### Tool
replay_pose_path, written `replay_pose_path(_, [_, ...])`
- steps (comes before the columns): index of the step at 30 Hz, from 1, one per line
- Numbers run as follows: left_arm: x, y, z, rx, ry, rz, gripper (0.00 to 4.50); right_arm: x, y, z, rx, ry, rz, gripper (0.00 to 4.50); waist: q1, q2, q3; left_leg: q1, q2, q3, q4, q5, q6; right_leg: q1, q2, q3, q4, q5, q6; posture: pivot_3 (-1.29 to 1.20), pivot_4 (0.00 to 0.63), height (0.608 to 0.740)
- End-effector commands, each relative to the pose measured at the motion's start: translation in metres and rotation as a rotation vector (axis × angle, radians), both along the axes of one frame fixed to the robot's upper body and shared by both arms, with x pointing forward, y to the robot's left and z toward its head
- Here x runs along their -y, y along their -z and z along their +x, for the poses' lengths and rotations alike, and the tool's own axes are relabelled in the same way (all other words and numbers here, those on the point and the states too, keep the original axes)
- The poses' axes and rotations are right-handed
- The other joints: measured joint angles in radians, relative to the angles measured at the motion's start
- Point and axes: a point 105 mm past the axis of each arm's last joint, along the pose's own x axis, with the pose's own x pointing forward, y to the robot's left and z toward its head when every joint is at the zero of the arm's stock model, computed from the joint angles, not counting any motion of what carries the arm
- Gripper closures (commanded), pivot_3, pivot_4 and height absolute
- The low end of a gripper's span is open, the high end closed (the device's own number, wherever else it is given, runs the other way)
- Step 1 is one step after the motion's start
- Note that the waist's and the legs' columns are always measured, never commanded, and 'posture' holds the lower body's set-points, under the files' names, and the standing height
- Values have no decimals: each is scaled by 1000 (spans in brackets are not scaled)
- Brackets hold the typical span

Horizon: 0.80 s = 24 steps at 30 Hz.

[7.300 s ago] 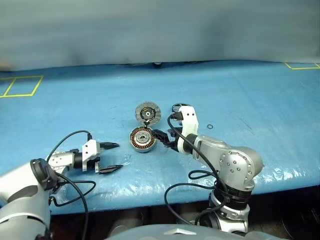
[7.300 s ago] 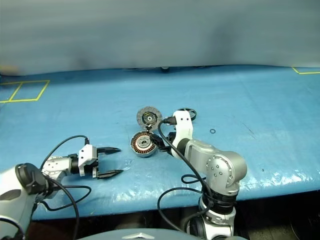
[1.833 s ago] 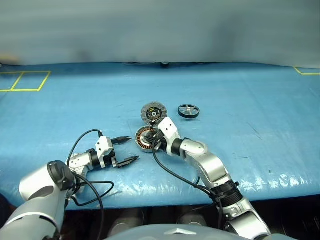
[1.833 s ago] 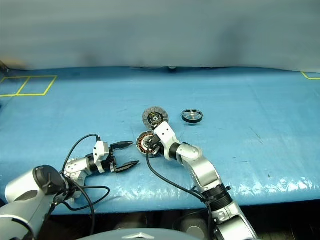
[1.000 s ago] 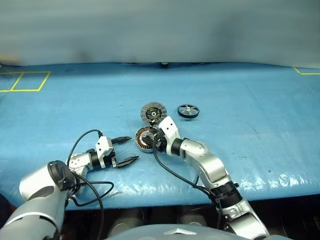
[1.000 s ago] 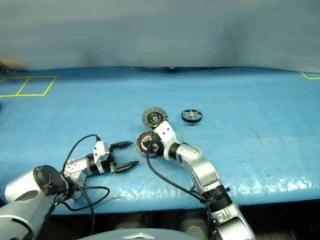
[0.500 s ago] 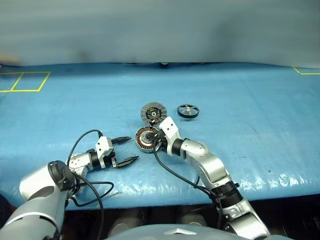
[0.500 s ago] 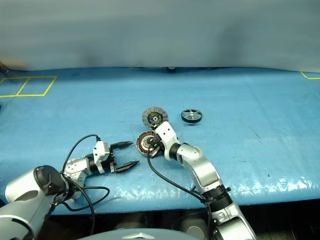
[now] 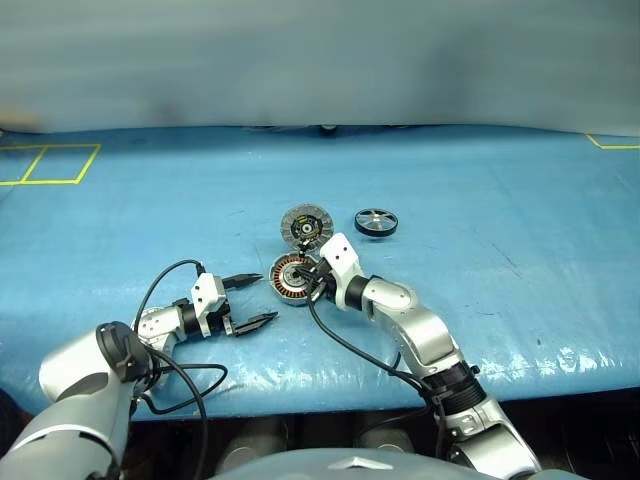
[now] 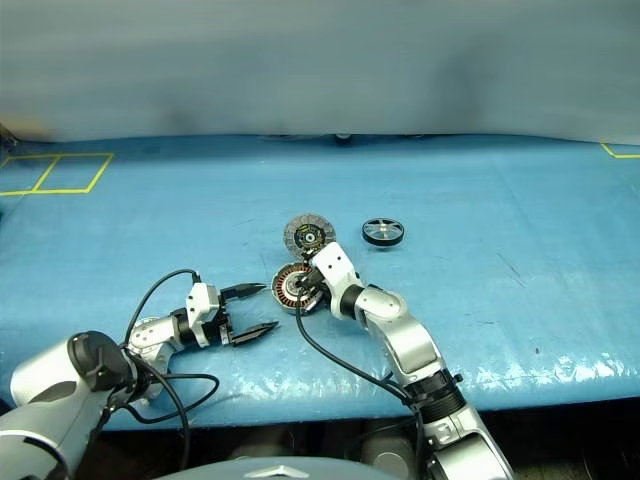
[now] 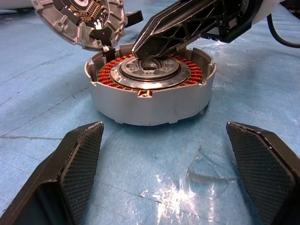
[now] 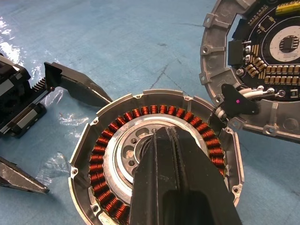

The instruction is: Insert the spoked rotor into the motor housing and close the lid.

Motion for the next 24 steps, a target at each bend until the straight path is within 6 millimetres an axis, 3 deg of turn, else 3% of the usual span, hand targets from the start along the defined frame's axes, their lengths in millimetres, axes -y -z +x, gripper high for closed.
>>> replay_pose_path(1, [2,9,-9,-51,4,-6,0,4,7,4,-1,38,-67,4491,0,1,-1,0,0,0,0,0,0,0,0,0,0,0,0,0,150,740])
replay_pose_path(15, [3,10,-10,-54,8,-6,0,9,35,-14,-115,18,-212,4491,3,2,-8,1,0,0,0,0,0,1,0,0,0,0,0,0,150,740])
replay_pose_path(17, [3,10,-10,-55,8,-5,0,6,30,-17,-108,2,-180,4491,3,2,-10,1,0,0,0,0,0,1,0,0,0,0,0,0,150,740])
replay_pose_path(24, [3,11,-11,-58,10,-6,0,0,-15,-13,-46,40,30,4491,4,2,-10,1,0,0,-1,-1,0,1,0,0,-1,0,0,0,150,740])
